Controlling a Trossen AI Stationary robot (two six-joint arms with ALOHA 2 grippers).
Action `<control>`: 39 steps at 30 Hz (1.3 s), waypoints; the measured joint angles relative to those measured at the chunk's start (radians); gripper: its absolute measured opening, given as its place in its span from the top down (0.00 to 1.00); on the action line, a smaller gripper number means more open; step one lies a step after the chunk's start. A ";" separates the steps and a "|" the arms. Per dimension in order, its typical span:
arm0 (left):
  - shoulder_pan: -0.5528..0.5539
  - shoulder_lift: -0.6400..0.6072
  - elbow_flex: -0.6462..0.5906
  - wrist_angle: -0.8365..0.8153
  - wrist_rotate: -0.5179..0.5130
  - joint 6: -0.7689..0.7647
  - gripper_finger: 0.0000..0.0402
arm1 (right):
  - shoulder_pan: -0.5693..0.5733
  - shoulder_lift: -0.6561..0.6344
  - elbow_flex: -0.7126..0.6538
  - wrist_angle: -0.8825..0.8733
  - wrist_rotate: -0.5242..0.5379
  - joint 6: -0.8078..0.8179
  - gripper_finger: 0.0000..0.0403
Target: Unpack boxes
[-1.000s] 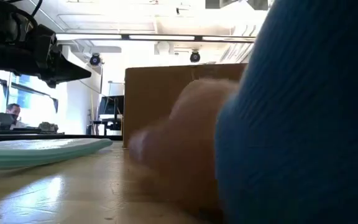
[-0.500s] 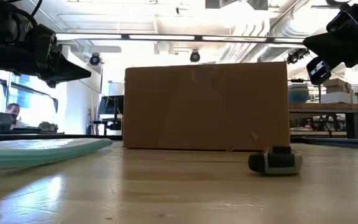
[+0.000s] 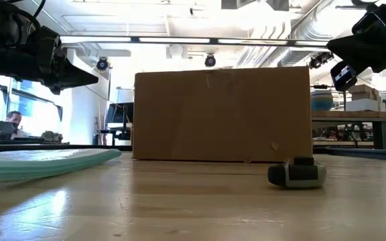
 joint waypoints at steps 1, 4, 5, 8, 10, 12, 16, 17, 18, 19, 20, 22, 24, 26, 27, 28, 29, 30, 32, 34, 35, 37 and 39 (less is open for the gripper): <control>0.000 0.000 0.000 0.000 0.000 0.000 1.00 | 0.000 0.000 0.000 0.000 0.000 0.000 1.00; 0.000 0.000 0.000 0.000 0.000 0.000 1.00 | 0.000 0.000 0.000 0.000 0.000 0.000 1.00; 0.000 0.000 0.000 0.000 0.000 0.000 1.00 | 0.000 0.000 0.000 0.000 0.000 0.000 1.00; 0.000 0.000 0.000 0.000 0.000 0.000 1.00 | 0.000 0.000 0.000 0.000 0.000 0.000 1.00; 0.000 0.000 0.000 0.000 0.000 0.000 1.00 | 0.000 0.000 0.000 0.000 0.000 0.000 1.00; 0.000 0.000 0.000 0.000 0.000 0.000 1.00 | 0.000 0.000 0.000 0.000 0.000 0.000 1.00; 0.000 0.000 0.000 0.000 0.000 0.000 1.00 | -0.001 0.000 0.000 0.045 0.130 -0.063 1.00; 0.000 0.000 0.000 0.000 0.000 0.000 1.00 | -0.002 0.000 0.000 0.082 0.197 -0.052 1.00; 0.000 0.000 0.000 0.000 0.000 0.000 1.00 | -0.002 0.000 0.000 0.133 0.255 0.000 1.00; 0.000 0.000 0.000 0.000 0.000 0.000 1.00 | -0.002 0.000 0.000 0.190 0.309 0.079 1.00; 0.000 0.000 0.000 0.000 0.000 0.000 1.00 | -0.002 0.000 0.000 0.252 0.375 0.164 1.00; 0.000 0.000 0.000 0.000 0.000 0.000 1.00 | -0.004 -0.001 0.000 0.355 0.473 0.288 1.00; 0.000 0.000 0.000 0.000 0.000 0.000 1.00 | -0.004 0.013 0.000 0.414 0.511 0.356 1.00; 0.000 0.000 0.000 0.000 0.000 0.000 1.00 | 0.019 0.054 0.000 0.485 0.474 0.378 1.00; 0.000 0.000 0.000 0.000 0.000 0.000 1.00 | 0.043 0.091 0.000 0.556 0.455 0.377 1.00; 0.000 0.000 0.000 0.000 0.000 0.000 1.00 | 0.075 0.137 0.000 0.632 0.449 0.361 1.00; 0.000 0.000 0.000 0.000 0.000 0.000 1.00 | 0.113 0.193 0.000 0.721 0.449 0.326 1.00; 0.000 0.000 0.000 0.000 0.000 0.000 1.00 | 0.152 0.253 0.006 0.790 0.451 0.282 1.00; 0.000 0.000 0.000 0.000 0.000 0.000 1.00 | 0.245 0.402 0.050 0.895 0.467 0.178 1.00; 0.000 0.000 0.000 0.000 0.000 0.000 1.00 | 0.332 0.554 0.127 0.941 0.470 0.053 1.00; 0.000 0.000 0.000 0.000 0.000 0.000 1.00 | 0.372 0.625 0.175 0.943 0.467 -0.007 1.00; 0.000 0.000 0.000 0.000 0.000 0.000 1.00 | 0.441 0.759 0.280 0.917 0.465 -0.098 1.00; 0.000 0.000 0.000 0.000 0.000 0.000 1.00 | 0.496 0.866 0.387 0.836 0.462 -0.180 1.00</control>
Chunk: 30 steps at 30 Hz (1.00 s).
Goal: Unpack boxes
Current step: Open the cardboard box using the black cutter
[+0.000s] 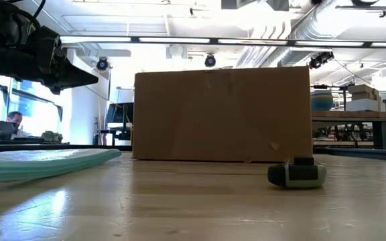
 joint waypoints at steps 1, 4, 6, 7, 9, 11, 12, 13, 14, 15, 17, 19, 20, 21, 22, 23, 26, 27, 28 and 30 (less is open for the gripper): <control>0.000 0.000 0.000 0.000 0.000 0.000 1.00 | 0.022 0.050 0.059 -0.056 -0.007 -0.024 1.00; 0.000 0.000 0.000 0.000 0.000 0.000 1.00 | 0.076 0.174 0.222 -0.270 -0.042 0.006 1.00; 0.000 0.000 0.000 0.000 0.000 0.000 1.00 | 0.094 0.255 0.326 -0.450 -0.048 0.090 1.00; 0.000 0.000 0.000 0.000 0.000 0.000 1.00 | 0.096 0.294 0.377 -0.542 -0.044 0.149 1.00; 0.000 0.000 0.000 0.000 0.000 0.000 1.00 | 0.095 0.370 0.478 -0.718 -0.011 0.307 1.00; 0.000 0.000 0.000 0.000 0.000 0.000 1.00 | 0.094 0.443 0.571 -0.904 -0.004 0.474 0.99; 0.000 0.000 0.000 0.000 0.000 0.000 1.00 | 0.094 0.482 0.610 -0.990 -0.016 0.539 0.98; 0.000 0.000 0.000 0.000 0.000 0.000 1.00 | 0.095 0.519 0.647 -1.075 -0.038 0.596 0.96; 0.000 0.000 0.000 0.000 0.000 0.000 1.00 | 0.099 0.554 0.677 -1.152 -0.058 0.649 0.93; 0.000 0.000 0.000 0.000 0.000 0.000 1.00 | 0.106 0.586 0.700 -1.216 -0.075 0.702 0.90; 0.000 0.000 0.000 0.000 0.000 0.000 1.00 | 0.117 0.648 0.729 -1.301 -0.092 0.830 0.82; 0.000 0.000 0.000 0.000 0.000 0.000 1.00 | 0.125 0.702 0.730 -1.351 -0.101 0.957 0.73; 0.000 0.000 0.000 0.000 0.000 0.000 1.00 | 0.128 0.727 0.727 -1.372 -0.110 1.009 0.68; 0.000 0.000 0.000 0.000 0.000 0.000 1.00 | 0.129 0.755 0.725 -1.393 -0.117 1.057 0.64; 0.000 0.000 0.000 0.000 0.000 0.000 1.00 | 0.128 0.780 0.721 -1.408 -0.129 1.103 0.60; 0.000 0.000 0.000 0.000 0.000 -0.001 1.00 | 0.128 0.807 0.719 -1.423 -0.142 1.145 0.56; 0.000 0.000 0.000 0.000 0.000 -0.024 1.00 | 0.127 0.881 0.718 -1.420 -0.160 1.208 0.43; 0.000 0.000 0.000 0.000 0.000 -0.039 1.00 | 0.125 0.901 0.718 -1.413 -0.160 1.223 0.38; 0.000 0.000 0.000 0.000 0.000 -0.055 1.00 | 0.123 0.917 0.718 -1.409 -0.161 1.244 0.34; 0.000 0.000 0.000 0.000 0.000 -0.091 1.00 | 0.115 0.944 0.718 -1.412 -0.160 1.291 0.27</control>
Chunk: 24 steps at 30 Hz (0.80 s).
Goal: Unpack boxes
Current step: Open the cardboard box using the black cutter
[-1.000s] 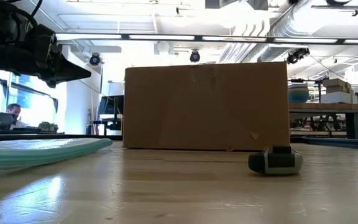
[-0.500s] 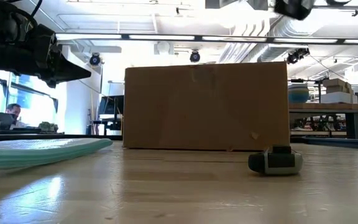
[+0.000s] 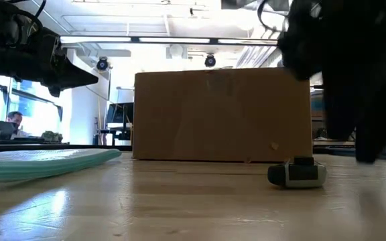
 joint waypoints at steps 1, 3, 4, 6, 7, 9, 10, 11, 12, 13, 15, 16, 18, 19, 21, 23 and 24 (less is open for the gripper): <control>0.000 0.000 0.000 0.000 0.000 -0.016 1.00 | -0.006 0.009 0.000 -0.001 0.009 0.023 0.24; 0.000 0.000 0.000 0.000 0.000 -0.045 1.00 | -0.016 0.017 0.000 0.003 0.046 0.076 0.20; 0.000 0.000 0.000 0.000 0.000 -0.059 1.00 | -0.022 0.017 0.000 0.003 0.063 0.099 0.19; 0.000 0.000 0.000 0.000 0.000 -0.089 1.00 | -0.043 0.017 0.000 -0.015 0.091 0.152 0.18; 0.000 0.000 0.000 0.000 0.000 -0.109 1.00 | -0.056 0.017 0.000 -0.029 0.099 0.175 0.18; 0.000 0.000 0.000 0.000 0.000 -0.153 1.00 | -0.083 0.017 0.000 -0.046 0.108 0.199 0.18; 0.000 0.000 0.000 0.000 0.000 -0.175 1.00 | -0.098 0.022 0.000 -0.046 0.108 0.201 0.18; 0.000 0.000 0.000 0.000 0.000 -0.199 1.00 | -0.112 0.027 0.000 -0.043 0.108 0.197 0.18; 0.000 0.000 0.000 0.000 0.000 -0.219 1.00 | -0.123 0.035 0.000 -0.040 0.107 0.181 0.18; 0.000 0.000 0.000 0.000 0.000 -0.237 1.00 | -0.136 0.045 0.000 -0.031 0.094 0.162 0.18; 0.000 0.000 0.000 0.000 0.000 -0.264 1.00 | -0.156 0.055 0.002 -0.030 0.047 0.113 0.18; 0.000 0.000 0.000 0.000 0.000 -0.276 1.00 | -0.164 0.062 0.006 -0.037 0.025 0.090 0.18; 0.000 0.000 0.000 0.000 0.000 -0.295 1.00 | -0.172 0.063 0.006 -0.065 -0.003 0.066 0.19; 0.000 0.000 0.000 0.000 0.000 -0.302 1.00 | -0.173 0.064 0.007 -0.076 -0.008 0.060 0.19; 0.000 0.000 0.000 0.000 0.001 -0.315 1.00 | -0.173 0.064 0.011 -0.109 -0.008 0.044 0.22; 0.000 0.000 0.000 0.000 0.002 -0.333 1.00 | -0.173 0.066 0.016 -0.138 -0.011 0.017 0.25; 0.000 0.000 0.000 0.000 0.002 -0.339 1.00 | -0.172 0.066 0.015 -0.149 -0.011 0.001 0.27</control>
